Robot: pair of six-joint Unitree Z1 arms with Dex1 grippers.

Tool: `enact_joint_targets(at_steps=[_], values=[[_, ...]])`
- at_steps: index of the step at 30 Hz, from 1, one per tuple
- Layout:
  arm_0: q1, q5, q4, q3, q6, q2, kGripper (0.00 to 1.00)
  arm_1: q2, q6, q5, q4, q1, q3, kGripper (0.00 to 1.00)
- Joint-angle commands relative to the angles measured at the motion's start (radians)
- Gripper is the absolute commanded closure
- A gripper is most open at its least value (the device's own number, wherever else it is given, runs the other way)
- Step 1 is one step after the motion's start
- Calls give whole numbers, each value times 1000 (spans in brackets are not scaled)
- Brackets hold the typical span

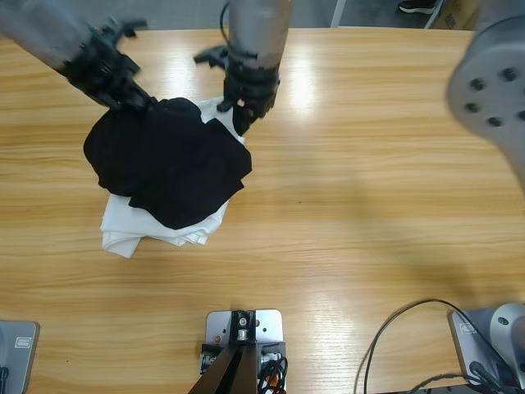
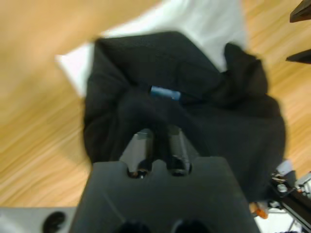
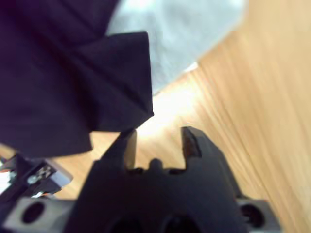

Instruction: Fold clothes

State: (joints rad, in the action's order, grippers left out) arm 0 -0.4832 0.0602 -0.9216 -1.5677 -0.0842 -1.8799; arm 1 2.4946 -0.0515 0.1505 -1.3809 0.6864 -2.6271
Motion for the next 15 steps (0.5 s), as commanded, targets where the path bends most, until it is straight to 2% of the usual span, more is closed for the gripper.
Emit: enact_joint_targets(at_steps=[1,4,7,9,11,12,13,14,15], values=[[-18,-132,-133,6,-51,377,129,-172,-45,-25,-111,49,-91,0],[-81,-126,-147,187,-121,483,136,-176,-51,-4,-112,74,-102,2],[-115,-107,-29,453,-213,581,141,-131,-54,22,-110,90,-155,30],[-102,-80,16,555,-316,612,206,-105,-110,2,-147,71,-151,57],[-100,-80,23,560,-436,632,210,-93,-30,-65,-175,53,-116,23],[-100,-79,22,550,-475,635,179,-90,63,-143,-183,53,-81,12],[-102,-79,20,539,-486,637,97,-93,137,-189,-184,53,-33,5],[-131,-80,20,532,-412,632,58,-101,186,-195,-182,51,8,0],[-168,-81,17,520,-254,618,37,-114,219,-195,-179,47,42,0]])
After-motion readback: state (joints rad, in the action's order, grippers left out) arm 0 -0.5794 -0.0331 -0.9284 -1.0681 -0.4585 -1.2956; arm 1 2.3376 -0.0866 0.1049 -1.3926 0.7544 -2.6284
